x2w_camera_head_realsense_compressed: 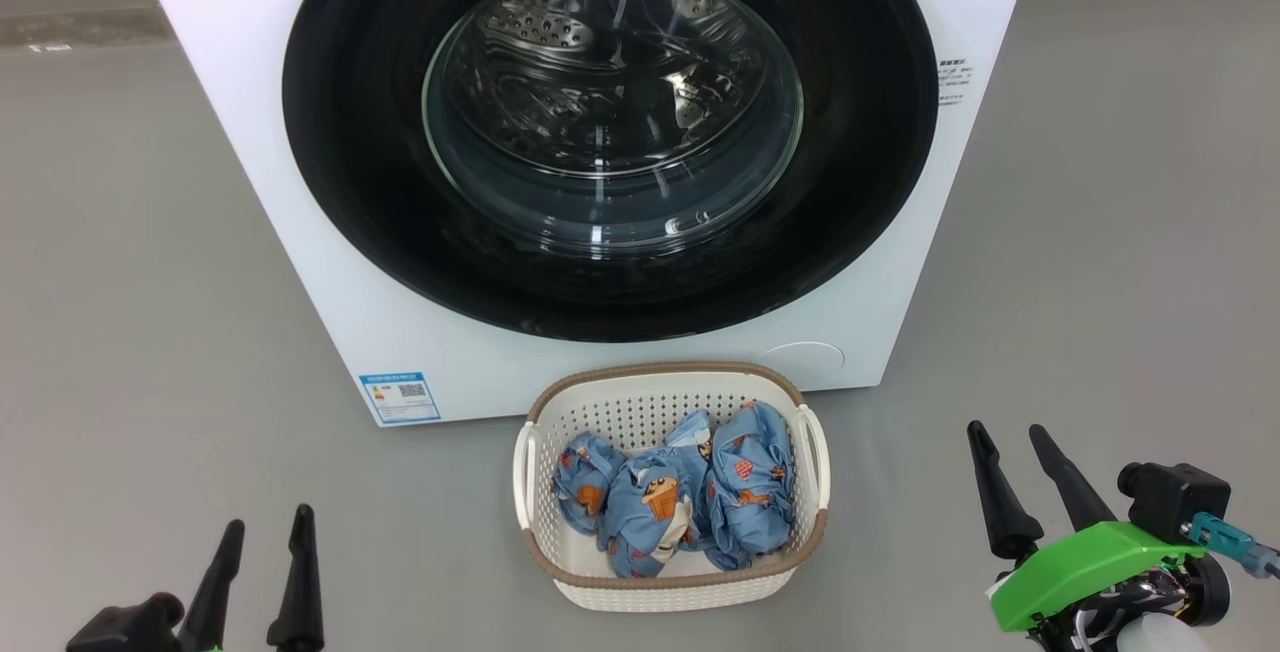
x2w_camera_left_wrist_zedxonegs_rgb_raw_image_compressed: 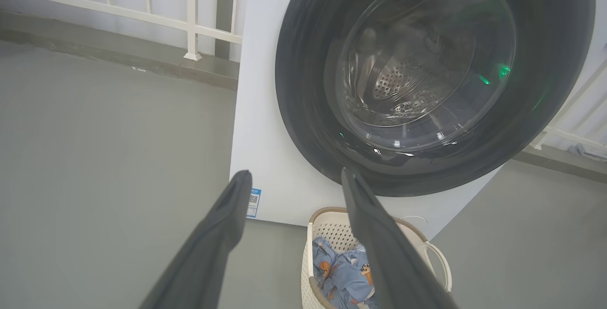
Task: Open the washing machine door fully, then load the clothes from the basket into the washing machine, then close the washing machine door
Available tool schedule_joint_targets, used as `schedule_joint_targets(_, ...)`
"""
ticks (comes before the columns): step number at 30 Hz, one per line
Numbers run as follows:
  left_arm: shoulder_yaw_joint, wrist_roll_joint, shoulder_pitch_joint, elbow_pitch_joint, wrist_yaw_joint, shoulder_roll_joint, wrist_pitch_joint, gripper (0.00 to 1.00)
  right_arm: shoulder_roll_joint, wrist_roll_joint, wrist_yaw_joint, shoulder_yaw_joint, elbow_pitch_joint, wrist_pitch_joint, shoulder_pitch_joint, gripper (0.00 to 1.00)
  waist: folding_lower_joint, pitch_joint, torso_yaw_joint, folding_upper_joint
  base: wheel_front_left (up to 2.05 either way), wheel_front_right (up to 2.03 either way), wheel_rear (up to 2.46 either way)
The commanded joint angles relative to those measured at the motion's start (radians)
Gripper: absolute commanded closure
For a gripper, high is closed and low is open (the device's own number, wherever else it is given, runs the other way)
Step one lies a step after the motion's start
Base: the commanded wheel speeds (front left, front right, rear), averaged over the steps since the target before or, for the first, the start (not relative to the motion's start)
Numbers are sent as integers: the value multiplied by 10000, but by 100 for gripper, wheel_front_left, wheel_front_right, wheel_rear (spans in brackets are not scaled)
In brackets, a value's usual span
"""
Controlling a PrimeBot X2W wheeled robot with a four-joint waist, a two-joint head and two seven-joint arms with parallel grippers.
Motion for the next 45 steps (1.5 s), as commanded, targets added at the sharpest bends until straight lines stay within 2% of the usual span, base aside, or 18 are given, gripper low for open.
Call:
schedule_joint_targets(1, 234, 233, -493, -165, -3, 256, -151, 0, -177, -247, 51, 245, -182, -173, -471, 0, -1, 3, 0, 0, 0, 0, 0)
schedule_joint_targets(20, 109, 1891, -603, 87, -4, 587, -705, 0, -286, -2090, 60, 455, -68, -728, -517, 0, -1, 13, -32, 0, 0, 0, 0)
schedule_joint_targets(37, 345, 1495, -650, 351, -4, 598, -705, 0, -121, -2013, 60, -2, -260, -728, -149, 0, -1, 41, -126, 0, 0, 0, 0)
schedule_joint_targets(45, 513, 1953, -672, 283, -4, 579, -705, 0, -99, -2037, 60, -13, -318, -728, -127, 0, -1, 59, -129, 0, 7, 7, -14)
